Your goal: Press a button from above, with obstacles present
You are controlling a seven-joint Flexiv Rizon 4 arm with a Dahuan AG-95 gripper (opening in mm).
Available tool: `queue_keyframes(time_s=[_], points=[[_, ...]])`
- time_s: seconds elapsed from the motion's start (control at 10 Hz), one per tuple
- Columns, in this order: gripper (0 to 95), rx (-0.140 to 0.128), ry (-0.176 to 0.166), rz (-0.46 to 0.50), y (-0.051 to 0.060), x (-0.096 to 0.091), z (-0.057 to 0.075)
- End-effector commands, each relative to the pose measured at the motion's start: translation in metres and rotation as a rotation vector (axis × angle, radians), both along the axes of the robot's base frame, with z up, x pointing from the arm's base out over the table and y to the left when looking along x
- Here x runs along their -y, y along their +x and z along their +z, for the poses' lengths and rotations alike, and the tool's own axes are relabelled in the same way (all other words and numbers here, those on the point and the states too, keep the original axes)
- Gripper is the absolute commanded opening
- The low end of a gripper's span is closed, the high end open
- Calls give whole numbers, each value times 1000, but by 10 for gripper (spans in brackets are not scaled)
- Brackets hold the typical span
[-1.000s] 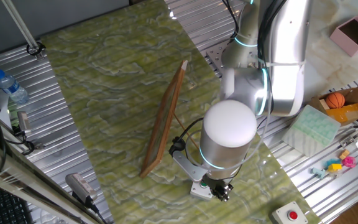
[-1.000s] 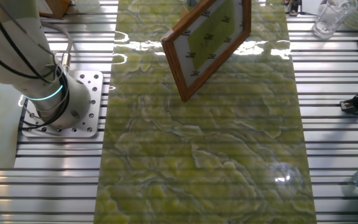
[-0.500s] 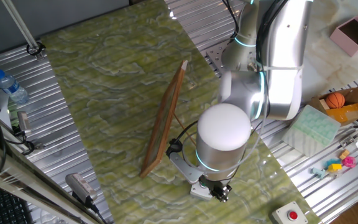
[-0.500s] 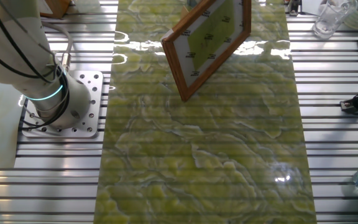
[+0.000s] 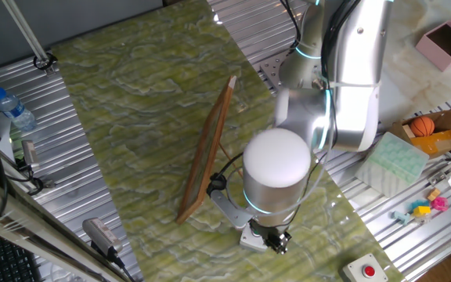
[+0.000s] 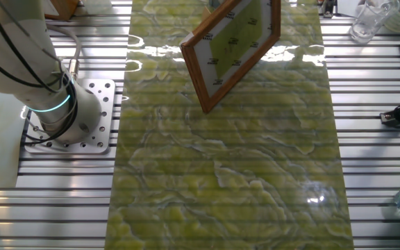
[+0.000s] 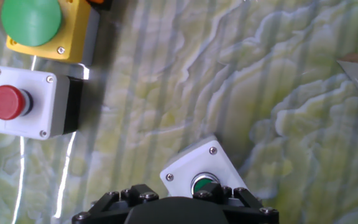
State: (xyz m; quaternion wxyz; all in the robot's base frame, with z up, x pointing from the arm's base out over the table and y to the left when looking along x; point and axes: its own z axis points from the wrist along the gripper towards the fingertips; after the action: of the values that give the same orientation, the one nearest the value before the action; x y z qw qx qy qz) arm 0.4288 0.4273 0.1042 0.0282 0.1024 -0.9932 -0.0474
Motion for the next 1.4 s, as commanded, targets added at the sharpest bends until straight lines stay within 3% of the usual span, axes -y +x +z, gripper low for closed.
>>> queue_keyframes(time_s=[0.1, 0.3, 0.4, 0.8, 1.0, 1.4], points=[[570, 2, -4, 0, 2, -3, -2], [570, 34, -16, 25, 2, -3, -2], [570, 37, -15, 45, 2, -3, -2], [570, 30, -12, 46, 2, -3, -2], [570, 29, -21, 29, -4, -14, -6], [570, 27, -37, 36, -7, -18, -6]])
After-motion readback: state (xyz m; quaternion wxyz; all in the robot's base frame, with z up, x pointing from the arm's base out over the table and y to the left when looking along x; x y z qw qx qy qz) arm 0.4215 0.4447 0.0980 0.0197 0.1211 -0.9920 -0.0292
